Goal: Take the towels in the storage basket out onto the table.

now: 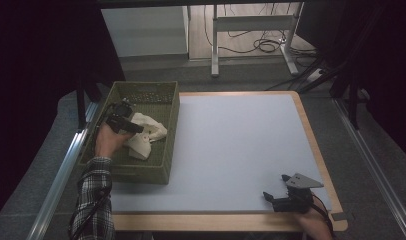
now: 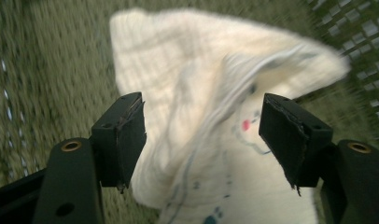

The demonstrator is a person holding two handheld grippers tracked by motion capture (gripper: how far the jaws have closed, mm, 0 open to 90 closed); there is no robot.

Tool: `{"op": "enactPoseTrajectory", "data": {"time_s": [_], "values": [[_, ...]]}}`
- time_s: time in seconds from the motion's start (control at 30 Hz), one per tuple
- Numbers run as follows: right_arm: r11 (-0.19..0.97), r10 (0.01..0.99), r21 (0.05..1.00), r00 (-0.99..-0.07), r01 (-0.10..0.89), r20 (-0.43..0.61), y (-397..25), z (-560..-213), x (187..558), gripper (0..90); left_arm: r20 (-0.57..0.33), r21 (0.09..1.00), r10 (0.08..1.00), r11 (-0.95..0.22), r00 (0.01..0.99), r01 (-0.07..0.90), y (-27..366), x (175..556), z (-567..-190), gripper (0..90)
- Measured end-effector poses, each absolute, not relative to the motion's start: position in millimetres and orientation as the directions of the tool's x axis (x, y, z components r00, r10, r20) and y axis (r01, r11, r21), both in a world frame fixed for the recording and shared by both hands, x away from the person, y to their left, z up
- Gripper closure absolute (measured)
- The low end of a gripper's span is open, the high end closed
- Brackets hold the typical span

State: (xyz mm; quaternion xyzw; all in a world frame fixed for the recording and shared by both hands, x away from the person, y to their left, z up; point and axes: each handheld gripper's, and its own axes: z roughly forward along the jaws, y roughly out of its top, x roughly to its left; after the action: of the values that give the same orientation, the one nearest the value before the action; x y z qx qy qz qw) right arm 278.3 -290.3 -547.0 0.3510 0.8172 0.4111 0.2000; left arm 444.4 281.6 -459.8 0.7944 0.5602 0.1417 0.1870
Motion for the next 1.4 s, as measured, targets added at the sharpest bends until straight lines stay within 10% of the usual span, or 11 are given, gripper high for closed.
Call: {"op": "enactPoseTrajectory", "data": {"time_s": [0.23,1.4], "values": [[0.416,0.737,0.813,-0.674,0.408,-0.039,-290,-547,278,4.3,-0.063,0.459,0.946,-0.257,0.319,0.851,288,444,-455,85.5],[0.416,0.738,0.812,-0.674,0.409,-0.038,-290,-547,278,4.3,-0.059,0.676,0.933,-0.225,0.355,0.701,291,407,-335,85.3]]}}
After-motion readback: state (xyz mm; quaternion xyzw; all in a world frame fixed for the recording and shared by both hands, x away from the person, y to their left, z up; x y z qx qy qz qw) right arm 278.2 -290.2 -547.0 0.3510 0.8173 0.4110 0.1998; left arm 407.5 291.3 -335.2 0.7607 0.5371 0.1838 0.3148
